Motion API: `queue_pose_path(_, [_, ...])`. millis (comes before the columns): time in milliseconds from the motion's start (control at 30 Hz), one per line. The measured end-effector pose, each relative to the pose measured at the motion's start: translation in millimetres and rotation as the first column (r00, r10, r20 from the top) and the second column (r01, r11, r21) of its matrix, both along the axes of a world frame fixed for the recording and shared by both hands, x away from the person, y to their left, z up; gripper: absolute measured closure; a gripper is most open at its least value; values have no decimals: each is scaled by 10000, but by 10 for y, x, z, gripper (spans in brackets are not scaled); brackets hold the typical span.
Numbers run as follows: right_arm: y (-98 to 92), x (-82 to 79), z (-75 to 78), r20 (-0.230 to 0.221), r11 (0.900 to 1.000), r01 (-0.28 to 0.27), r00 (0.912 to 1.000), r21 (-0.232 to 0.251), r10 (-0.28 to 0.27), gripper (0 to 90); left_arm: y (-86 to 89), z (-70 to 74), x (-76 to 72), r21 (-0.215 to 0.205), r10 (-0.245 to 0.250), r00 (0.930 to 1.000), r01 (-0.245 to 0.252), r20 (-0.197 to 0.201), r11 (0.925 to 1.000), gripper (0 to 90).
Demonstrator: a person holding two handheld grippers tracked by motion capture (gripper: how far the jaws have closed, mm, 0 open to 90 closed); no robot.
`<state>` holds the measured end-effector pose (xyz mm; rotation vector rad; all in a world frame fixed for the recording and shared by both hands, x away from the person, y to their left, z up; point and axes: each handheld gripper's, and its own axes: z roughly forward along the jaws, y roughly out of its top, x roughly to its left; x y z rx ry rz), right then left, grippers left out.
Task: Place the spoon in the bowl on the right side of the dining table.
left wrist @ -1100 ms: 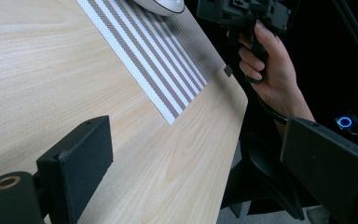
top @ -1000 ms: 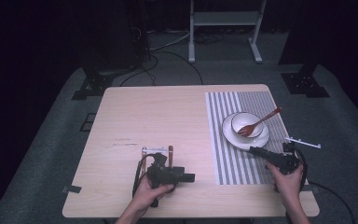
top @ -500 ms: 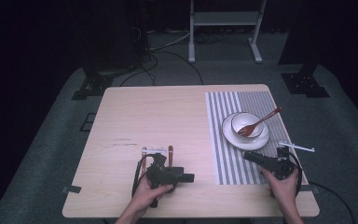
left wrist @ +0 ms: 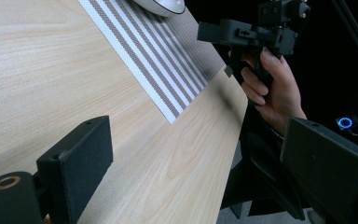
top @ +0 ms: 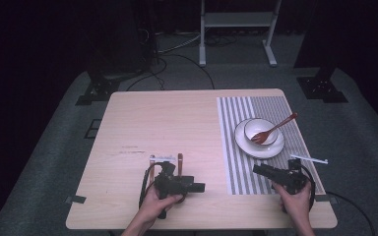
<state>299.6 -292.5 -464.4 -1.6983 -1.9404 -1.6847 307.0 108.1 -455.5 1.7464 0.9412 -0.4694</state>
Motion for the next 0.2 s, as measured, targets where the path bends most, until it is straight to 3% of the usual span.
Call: queue_pose_path(200, [40, -61, -56, 207, 10000, 5, 9998, -82, -3, 410, -25, -12, -4, 18, -48, 10000, 48, -57, 10000, 79])
